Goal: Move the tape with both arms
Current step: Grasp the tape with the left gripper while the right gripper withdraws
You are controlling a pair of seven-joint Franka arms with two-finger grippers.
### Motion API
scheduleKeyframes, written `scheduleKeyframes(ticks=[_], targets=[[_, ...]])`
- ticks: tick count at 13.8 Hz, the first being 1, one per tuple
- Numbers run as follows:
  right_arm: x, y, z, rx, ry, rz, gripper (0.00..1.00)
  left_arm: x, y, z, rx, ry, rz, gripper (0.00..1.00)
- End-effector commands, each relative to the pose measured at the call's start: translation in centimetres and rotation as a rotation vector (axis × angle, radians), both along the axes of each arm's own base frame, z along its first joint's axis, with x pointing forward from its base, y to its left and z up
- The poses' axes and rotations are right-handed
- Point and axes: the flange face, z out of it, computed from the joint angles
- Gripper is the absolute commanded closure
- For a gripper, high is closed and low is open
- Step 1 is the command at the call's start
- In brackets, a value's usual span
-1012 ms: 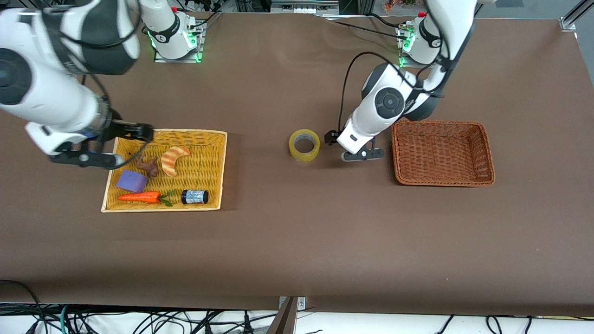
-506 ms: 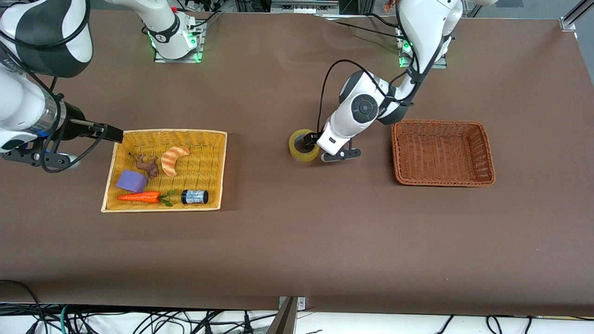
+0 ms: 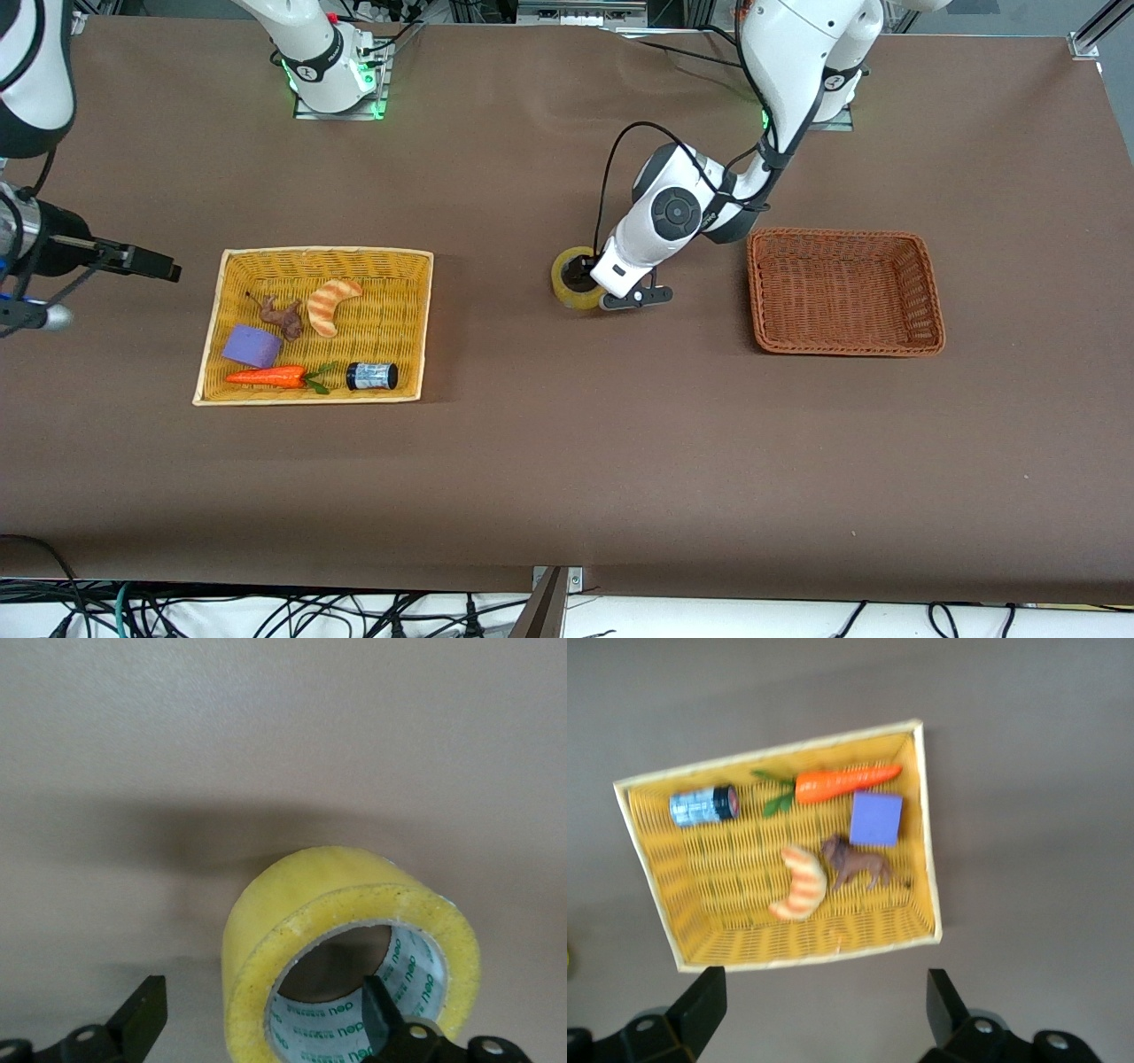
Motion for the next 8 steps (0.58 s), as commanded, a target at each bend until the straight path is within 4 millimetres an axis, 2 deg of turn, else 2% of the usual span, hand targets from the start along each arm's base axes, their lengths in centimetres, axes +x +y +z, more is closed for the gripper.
scheduleKeyframes(ticks=[1,2,3,4,5,8], targets=[[-4.8,-1.9,3.6,0.002,-0.125,-0.019,0.0,0.0,-0.6,-0.9,0.002,0.003,0.004,0.44],[-5.2,-1.4,4.4,0.003,-0.137,-0.009,0.0,-0.2,-0.6,-1.1,0.003,0.008,-0.001,0.69],[-5.6,-1.3,5.3,0.007,-0.155,-0.003,0.0,-0.2,-0.7,-1.0,0.003,0.007,-0.009,1.0],[-6.2,-0.4,6.8,0.009,-0.182,0.01,0.0,0.0,-0.5,-0.4,0.0,0.001,-0.009,1.0],[-6.8,1.1,7.2,0.009,-0.174,0.026,0.0,0.8,0.0,1.3,-0.009,-0.01,0.0,1.0],[-7.7,1.2,6.2,-0.023,-0.108,0.062,0.0,3.3,4.6,7.0,-0.022,0.018,-0.096,1.0]])
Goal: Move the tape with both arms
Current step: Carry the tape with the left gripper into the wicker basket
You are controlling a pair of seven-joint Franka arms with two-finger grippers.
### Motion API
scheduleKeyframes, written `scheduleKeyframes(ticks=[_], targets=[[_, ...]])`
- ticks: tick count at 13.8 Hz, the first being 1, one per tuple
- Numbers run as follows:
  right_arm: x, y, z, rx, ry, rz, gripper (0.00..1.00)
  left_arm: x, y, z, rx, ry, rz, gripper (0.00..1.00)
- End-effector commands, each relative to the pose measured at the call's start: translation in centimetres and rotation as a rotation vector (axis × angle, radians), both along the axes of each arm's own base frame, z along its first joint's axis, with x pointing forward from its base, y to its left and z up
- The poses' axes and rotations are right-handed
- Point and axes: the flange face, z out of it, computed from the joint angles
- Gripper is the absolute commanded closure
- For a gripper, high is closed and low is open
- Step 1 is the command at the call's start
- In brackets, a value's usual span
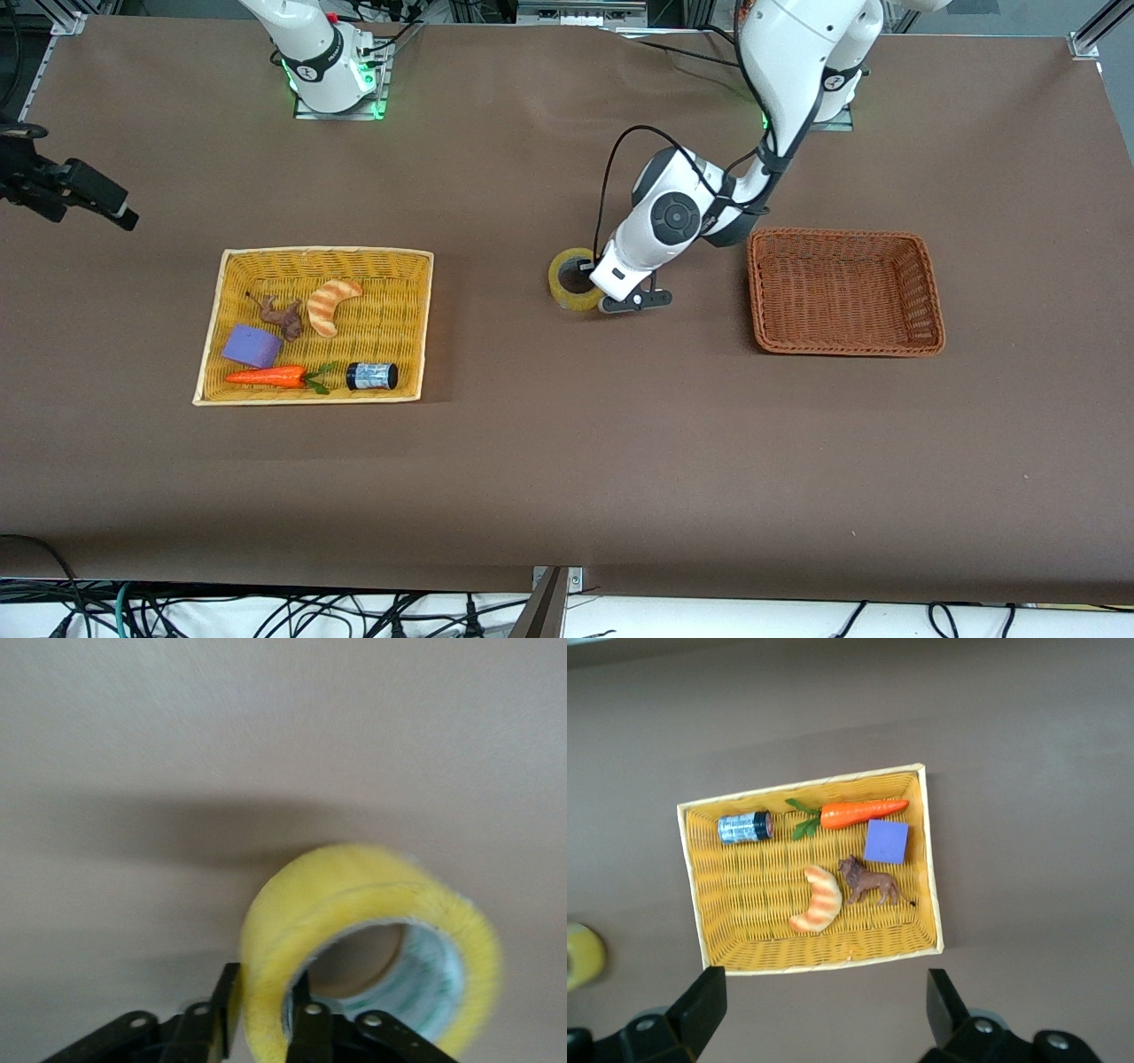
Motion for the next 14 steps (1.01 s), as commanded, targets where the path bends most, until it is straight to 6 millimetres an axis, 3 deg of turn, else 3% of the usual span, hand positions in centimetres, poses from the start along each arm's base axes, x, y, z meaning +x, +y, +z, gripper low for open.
scheduleKeyframes(ticks=[1,4,5,8,10,12,14], targets=[[-1.5,-0.5,-1.4,-0.035,0.073,0.019,0.0,2.0,5.4,6.4,-0.017,0.016,-0.071,1.0],[-1.3,-0.4,-1.6,-0.031,0.078,0.024,0.0,1.7,9.8,9.8,-0.019,0.014,-0.108,1.0],[-1.3,-0.4,-1.6,-0.033,0.078,0.027,0.0,1.8,12.1,11.0,-0.014,0.007,-0.124,1.0],[-0.6,-0.2,-1.1,-0.03,0.074,0.03,0.0,2.5,22.8,13.4,0.039,-0.062,-0.343,1.0],[-0.4,0.2,-1.2,-0.027,0.076,0.024,0.0,3.0,29.6,13.0,0.013,-0.083,-0.468,1.0],[0.0,0.3,-1.7,-0.027,0.079,0.021,0.0,3.1,35.3,10.8,0.021,-0.069,-0.538,1.0],[0.2,0.9,-2.1,-0.032,0.083,0.04,0.0,3.1,38.1,8.0,0.033,-0.033,-0.572,1.0]])
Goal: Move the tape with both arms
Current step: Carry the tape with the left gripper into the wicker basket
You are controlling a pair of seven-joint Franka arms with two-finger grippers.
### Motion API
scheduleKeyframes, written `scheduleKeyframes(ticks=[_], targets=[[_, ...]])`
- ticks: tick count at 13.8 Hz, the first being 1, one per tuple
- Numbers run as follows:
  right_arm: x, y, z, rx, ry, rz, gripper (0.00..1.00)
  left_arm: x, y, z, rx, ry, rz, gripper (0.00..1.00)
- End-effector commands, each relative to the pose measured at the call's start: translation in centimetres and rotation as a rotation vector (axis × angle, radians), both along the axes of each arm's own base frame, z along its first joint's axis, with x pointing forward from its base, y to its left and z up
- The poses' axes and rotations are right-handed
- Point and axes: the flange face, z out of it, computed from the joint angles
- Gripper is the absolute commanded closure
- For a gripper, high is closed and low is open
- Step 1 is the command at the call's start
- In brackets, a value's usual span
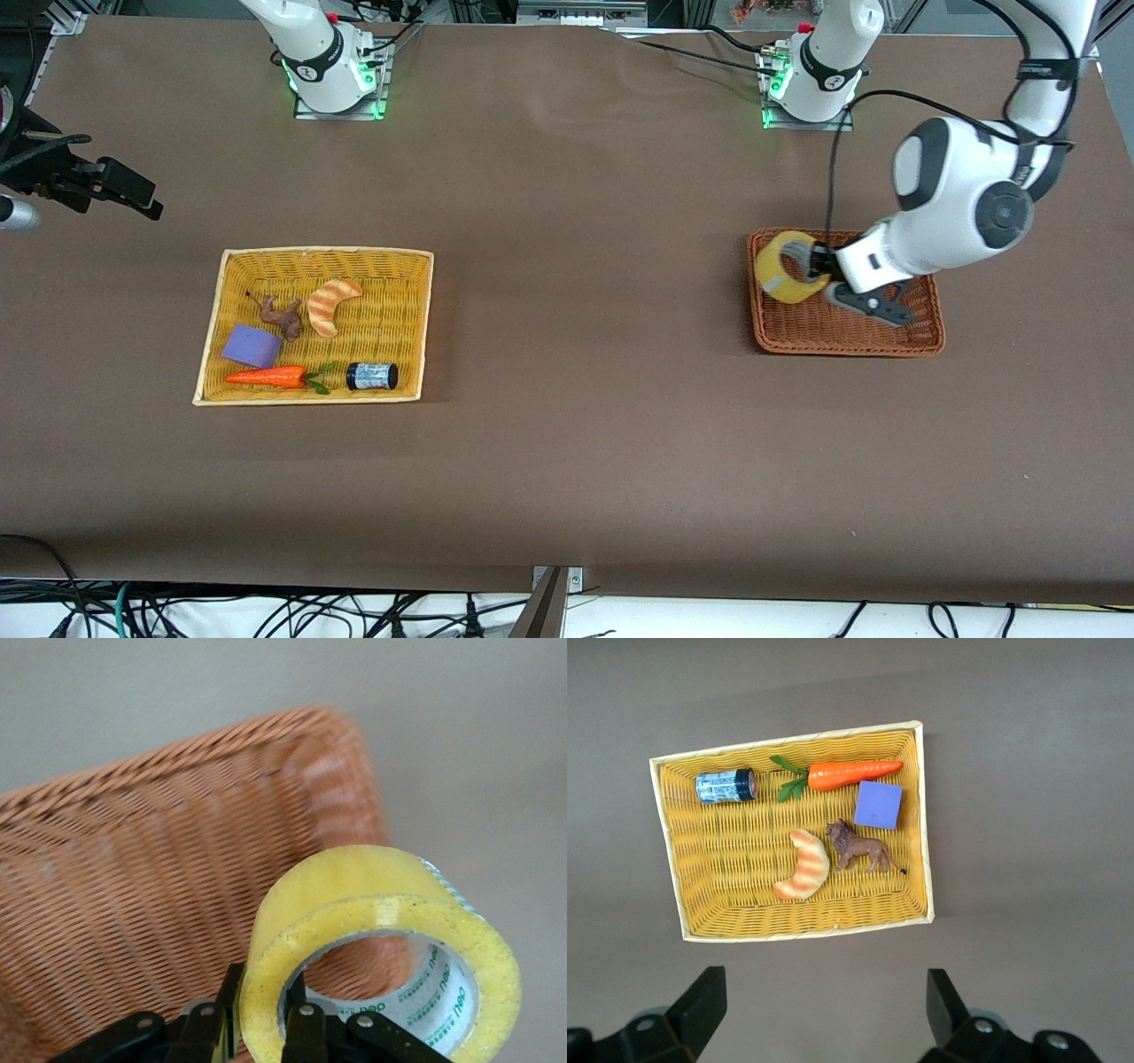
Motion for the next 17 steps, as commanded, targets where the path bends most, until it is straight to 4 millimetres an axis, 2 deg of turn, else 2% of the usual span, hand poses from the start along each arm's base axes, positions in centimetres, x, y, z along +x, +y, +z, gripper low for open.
scheduleKeyframes(ticks=[1,2,4,6,11,12,13,14,17], targets=[[0.6,0.5,0.3,-0.012,-0.003,0.018,0.0,-0.3,1.8,-3.4,0.039,0.014,-0.092,1.0],[0.7,0.5,0.4,-0.009,-0.001,0.015,0.0,-0.4,2.5,-5.2,0.043,0.02,-0.082,1.0],[1.0,0.3,0.5,-0.008,-0.006,0.01,0.0,-0.2,2.8,-7.2,0.051,0.024,-0.078,1.0],[1.3,0.0,0.5,-0.012,-0.003,0.015,0.0,0.2,3.6,-7.7,0.068,-0.004,-0.078,1.0],[1.5,0.0,0.3,-0.01,-0.001,0.015,0.0,1.3,3.9,-8.1,0.069,-0.081,-0.112,1.0],[1.5,0.0,0.6,-0.01,-0.006,0.015,0.0,1.2,4.0,-8.6,0.069,-0.072,-0.114,0.9],[1.5,0.0,0.6,-0.01,-0.007,0.017,0.0,1.0,4.2,-9.2,0.069,-0.06,-0.111,0.42],[1.5,0.0,0.6,-0.008,-0.007,0.017,0.0,0.9,4.9,-9.6,0.072,-0.052,-0.098,0.0],[1.6,0.0,0.5,-0.01,-0.006,0.017,0.0,0.9,5.3,-9.2,0.077,-0.058,-0.08,0.0]])
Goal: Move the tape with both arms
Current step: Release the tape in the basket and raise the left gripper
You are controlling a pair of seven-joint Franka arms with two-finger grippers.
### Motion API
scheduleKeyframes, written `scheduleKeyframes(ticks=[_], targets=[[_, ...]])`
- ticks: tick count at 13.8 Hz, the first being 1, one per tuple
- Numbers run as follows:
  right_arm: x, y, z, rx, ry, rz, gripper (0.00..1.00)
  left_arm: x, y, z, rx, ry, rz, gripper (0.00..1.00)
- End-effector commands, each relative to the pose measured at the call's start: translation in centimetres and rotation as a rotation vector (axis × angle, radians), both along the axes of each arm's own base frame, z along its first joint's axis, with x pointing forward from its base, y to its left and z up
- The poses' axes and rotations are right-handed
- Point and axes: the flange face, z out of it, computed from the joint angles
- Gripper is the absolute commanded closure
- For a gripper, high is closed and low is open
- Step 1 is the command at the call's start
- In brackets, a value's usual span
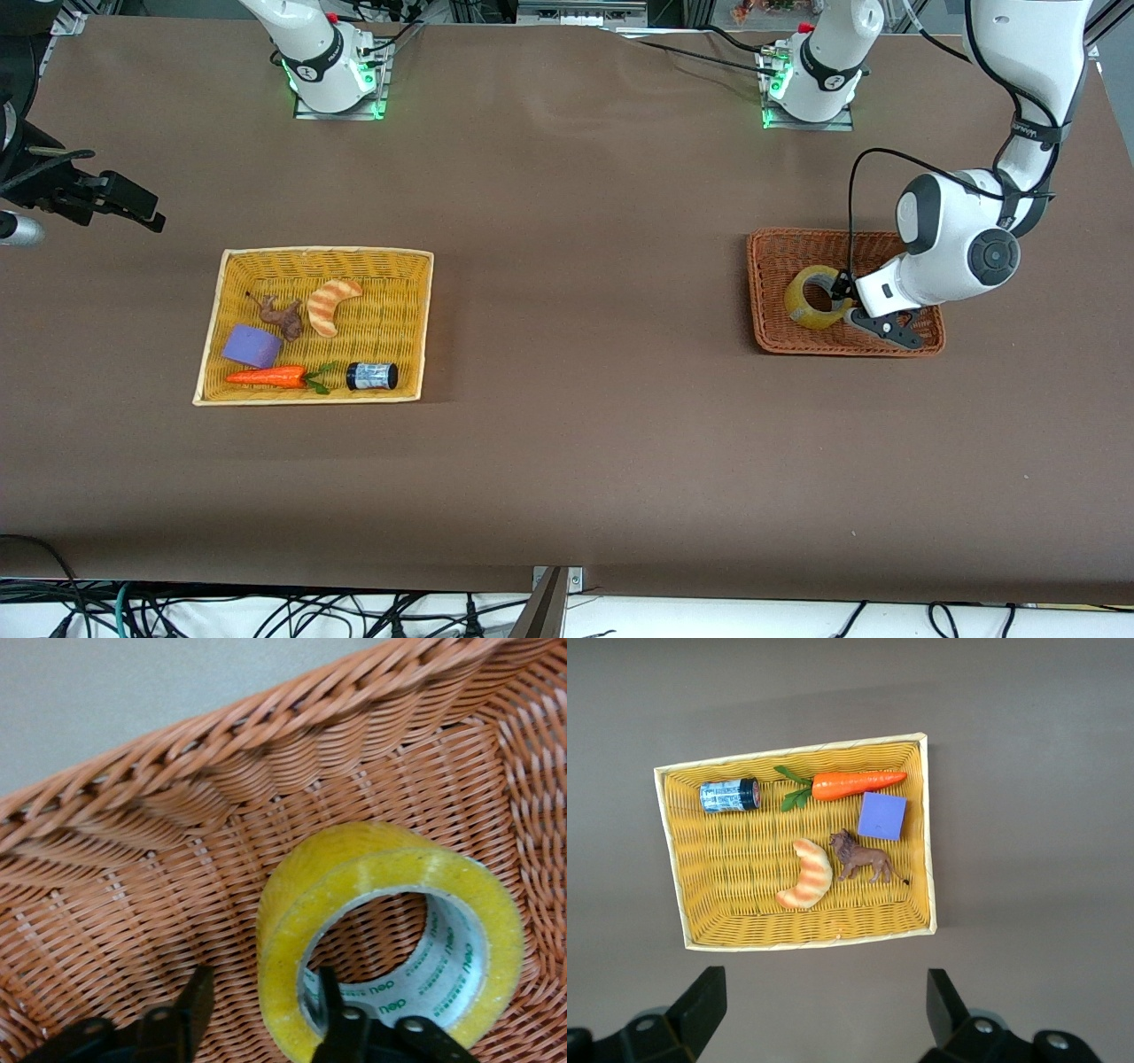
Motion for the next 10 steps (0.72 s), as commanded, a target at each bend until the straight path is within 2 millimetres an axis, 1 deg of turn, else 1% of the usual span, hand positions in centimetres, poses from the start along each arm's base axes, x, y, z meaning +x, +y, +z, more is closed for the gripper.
scheduleKeyframes(ticks=[1,2,3,4,5,6,8,10], targets=[[0.3,-0.2,0.5,-0.011,0.002,0.01,0.0,0.4,0.5,0.8,0.018,-0.017,-0.022,0.0],[0.3,-0.2,0.5,-0.011,0.002,0.01,0.0,0.3,0.4,1.8,0.017,-0.023,-0.025,0.0],[0.3,-0.2,0.5,-0.011,0.002,0.01,0.0,-0.3,0.2,4.5,0.01,-0.036,-0.025,0.0],[0.3,-0.2,0.5,-0.011,0.002,0.01,0.0,-1.1,0.2,7.6,0.0,-0.029,-0.026,0.0],[0.3,-0.2,0.4,-0.011,0.005,0.01,0.0,-1.5,0.5,10.3,-0.006,-0.037,-0.018,0.0],[0.3,-0.2,0.4,-0.011,0.005,0.01,0.0,-1.4,0.4,12.2,-0.008,-0.073,-0.019,0.0],[0.3,-0.2,0.4,-0.011,0.004,0.01,0.0,-1.4,-0.1,17.8,-0.02,-0.184,-0.021,0.0],[0.3,-0.2,0.5,-0.011,0.004,0.01,0.0,-2.6,-0.8,23.1,-0.028,-0.252,-0.033,0.0]])
